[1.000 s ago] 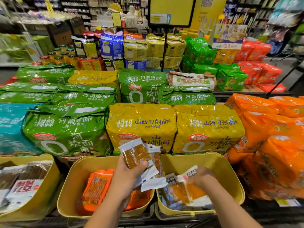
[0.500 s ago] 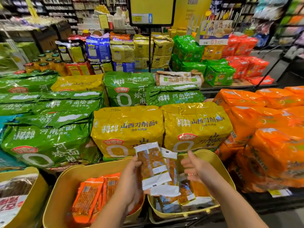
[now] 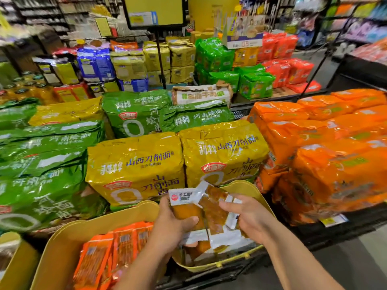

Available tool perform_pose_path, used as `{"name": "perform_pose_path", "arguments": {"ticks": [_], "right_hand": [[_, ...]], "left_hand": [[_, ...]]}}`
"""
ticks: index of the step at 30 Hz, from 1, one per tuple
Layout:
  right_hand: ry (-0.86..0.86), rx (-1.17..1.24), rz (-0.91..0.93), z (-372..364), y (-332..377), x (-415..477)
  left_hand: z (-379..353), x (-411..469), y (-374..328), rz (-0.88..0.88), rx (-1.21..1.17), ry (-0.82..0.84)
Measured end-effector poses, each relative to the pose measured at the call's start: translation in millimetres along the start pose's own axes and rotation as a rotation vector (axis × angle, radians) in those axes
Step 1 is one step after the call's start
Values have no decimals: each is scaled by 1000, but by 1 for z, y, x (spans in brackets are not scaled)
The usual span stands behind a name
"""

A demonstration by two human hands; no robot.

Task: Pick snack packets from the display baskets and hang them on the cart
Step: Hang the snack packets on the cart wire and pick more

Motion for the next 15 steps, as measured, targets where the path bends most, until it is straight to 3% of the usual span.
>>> {"name": "perform_pose_path", "arguments": {"ticks": [3, 5, 7, 12, 15], "right_hand": [[-120, -352, -45, 33, 8, 2], [-88, -716, -132, 47, -4, 14], [-27, -907, -155, 38, -13, 21], [178, -1211, -233, 9, -36, 40], [103, -1101, -214, 27, -32, 44]], "left_hand": [[6, 7, 6, 65, 214, -79], [0, 9, 9, 111, 394, -51], [-9, 8, 11, 147, 538, -39], [-22, 8, 16, 182, 659, -63], [-22, 11, 18, 188, 693, -88]]}}
Point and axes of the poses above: each hand's wrist, its own x-axis towards the middle knuckle, its own z-axis out of the back of the hand, y = z × x, the point moved 8 cm from there along x, towards the middle knuckle, and after that the axes turned 12 degrees about z, right-handed, at the moved point
